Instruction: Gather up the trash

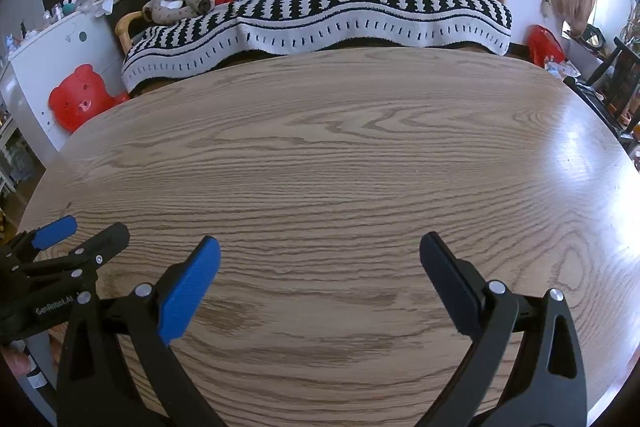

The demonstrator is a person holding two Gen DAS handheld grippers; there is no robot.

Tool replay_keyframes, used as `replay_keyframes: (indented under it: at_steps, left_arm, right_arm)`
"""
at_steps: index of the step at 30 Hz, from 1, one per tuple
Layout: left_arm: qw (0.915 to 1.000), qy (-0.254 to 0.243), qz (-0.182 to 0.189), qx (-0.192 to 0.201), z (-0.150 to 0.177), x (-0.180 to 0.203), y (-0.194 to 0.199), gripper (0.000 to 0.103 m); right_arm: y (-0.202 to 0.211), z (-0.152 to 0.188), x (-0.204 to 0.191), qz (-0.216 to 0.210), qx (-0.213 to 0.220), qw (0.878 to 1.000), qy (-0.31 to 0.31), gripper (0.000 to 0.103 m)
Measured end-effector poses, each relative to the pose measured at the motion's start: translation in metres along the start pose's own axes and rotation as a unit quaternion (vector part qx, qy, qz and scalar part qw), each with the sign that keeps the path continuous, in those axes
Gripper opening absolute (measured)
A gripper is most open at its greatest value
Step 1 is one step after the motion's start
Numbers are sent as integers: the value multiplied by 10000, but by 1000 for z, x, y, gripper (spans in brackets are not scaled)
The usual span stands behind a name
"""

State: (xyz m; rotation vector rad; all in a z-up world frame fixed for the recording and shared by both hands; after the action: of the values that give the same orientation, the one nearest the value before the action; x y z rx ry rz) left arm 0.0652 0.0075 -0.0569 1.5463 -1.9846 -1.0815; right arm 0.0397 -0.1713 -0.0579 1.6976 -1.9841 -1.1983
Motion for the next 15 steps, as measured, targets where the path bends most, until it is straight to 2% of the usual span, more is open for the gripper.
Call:
replay_keyframes:
  at_steps: [4, 7, 15]
  left_arm:
    - [9999, -91, -96, -45, 2, -3, -1, 97]
    - [9999, -132, -26, -27, 2, -1, 0, 97]
    - [9995, 2, -313, 97, 0, -6, 9, 97]
  right_arm:
    - [0, 1, 1, 13, -17, 10000, -13, 96]
    - [0, 1, -1, -5, -15, 10000, -18, 96]
    - [-1, 1, 0, -18, -40, 10000, 2, 96]
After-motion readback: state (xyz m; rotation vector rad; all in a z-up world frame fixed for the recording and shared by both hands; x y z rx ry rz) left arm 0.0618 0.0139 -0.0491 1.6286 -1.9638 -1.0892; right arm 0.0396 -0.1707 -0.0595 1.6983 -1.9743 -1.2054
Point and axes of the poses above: each gripper's, at about its wrist camera, not at the fingertips, and y roughly against the way its jaws point, x to its right, z to its underside, the point moved 9 cm from there along -y, roughly the way its jaws point, and after that the axes turned 14 degrees about -y, right-handed, at the moved point
